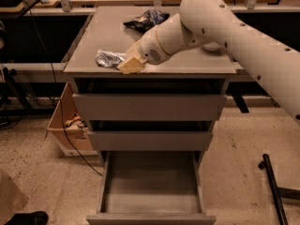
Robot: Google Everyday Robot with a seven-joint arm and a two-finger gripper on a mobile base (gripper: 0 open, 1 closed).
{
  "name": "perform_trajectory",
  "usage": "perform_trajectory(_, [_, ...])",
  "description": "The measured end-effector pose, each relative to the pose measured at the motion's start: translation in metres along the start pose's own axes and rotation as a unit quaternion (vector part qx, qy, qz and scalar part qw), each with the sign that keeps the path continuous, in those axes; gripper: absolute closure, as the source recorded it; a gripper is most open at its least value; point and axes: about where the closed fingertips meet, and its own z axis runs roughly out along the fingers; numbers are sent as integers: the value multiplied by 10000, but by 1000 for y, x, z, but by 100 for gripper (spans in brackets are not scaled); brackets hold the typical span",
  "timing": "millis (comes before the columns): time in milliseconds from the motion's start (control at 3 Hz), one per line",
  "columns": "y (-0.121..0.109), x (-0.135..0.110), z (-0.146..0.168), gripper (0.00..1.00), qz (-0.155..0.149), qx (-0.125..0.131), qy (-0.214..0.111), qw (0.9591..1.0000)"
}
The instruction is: Place redbull can into bottom drawer
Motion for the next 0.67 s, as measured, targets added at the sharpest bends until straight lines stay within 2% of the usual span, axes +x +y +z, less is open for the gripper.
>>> perform_trajectory(333, [6,19,10,100,-107,-154,200,9996])
perform_trajectory(667, [22,65,16,100,-219,-430,546,9973])
